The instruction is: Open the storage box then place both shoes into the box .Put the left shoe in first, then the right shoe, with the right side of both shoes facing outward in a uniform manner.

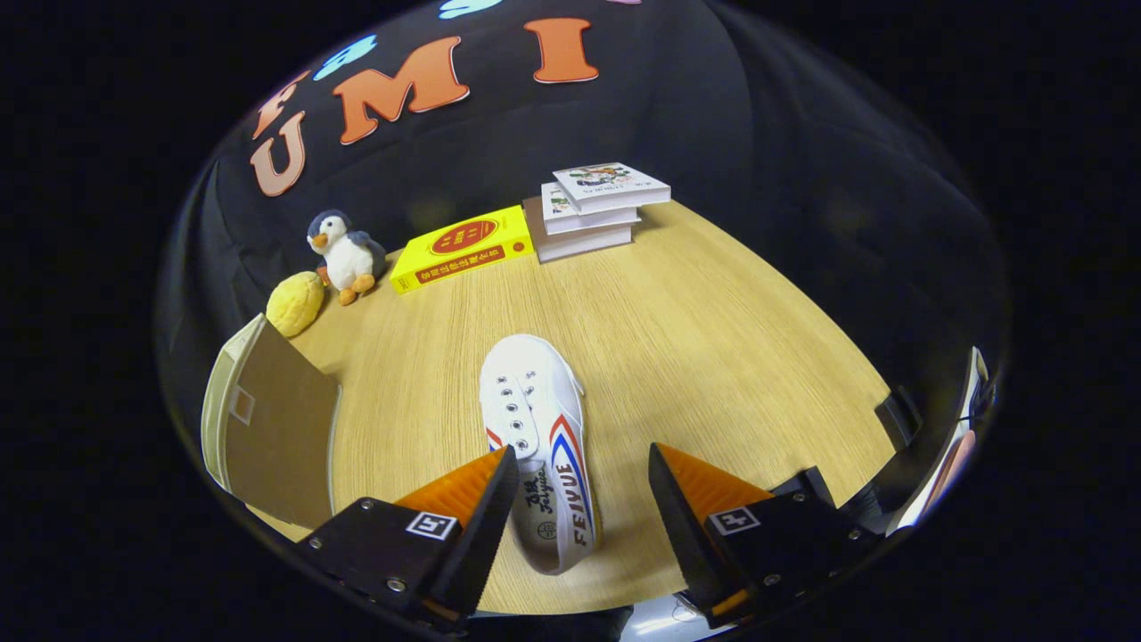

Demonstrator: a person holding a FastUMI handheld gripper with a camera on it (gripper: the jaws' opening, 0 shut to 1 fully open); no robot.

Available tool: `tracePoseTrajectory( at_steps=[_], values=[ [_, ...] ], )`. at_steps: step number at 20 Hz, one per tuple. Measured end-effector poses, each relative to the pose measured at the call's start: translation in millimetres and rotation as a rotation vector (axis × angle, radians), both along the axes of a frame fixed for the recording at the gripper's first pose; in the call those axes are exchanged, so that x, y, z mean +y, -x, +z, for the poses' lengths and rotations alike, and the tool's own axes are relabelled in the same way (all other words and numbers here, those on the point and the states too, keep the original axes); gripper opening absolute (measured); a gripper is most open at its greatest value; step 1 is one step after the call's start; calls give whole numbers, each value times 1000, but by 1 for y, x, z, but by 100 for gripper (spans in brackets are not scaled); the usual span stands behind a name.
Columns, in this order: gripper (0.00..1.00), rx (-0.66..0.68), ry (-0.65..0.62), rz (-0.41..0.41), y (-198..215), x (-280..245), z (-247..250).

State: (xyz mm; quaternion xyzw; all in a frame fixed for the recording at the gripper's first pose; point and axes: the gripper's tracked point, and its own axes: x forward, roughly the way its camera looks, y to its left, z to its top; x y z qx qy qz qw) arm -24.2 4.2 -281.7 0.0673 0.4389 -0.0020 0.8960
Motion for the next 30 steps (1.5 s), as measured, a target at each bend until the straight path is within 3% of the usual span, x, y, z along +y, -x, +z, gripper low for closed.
tracePoseTrajectory(
  at_steps=[6,12,13,16,19,24,30],
  values=[
    [79,66,-21,29,-3,11,-35],
    [47,110,-98,43,-6,21,-49],
    [38,108,-98,57,-6,21,-50],
    [26,98,-88,120,-7,18,-51],
    [4,104,-126,101,-11,12,-50],
    [1,62,-138,75,-17,15,-26],
    [0,-61,-139,36,-15,48,46]
  ],
)
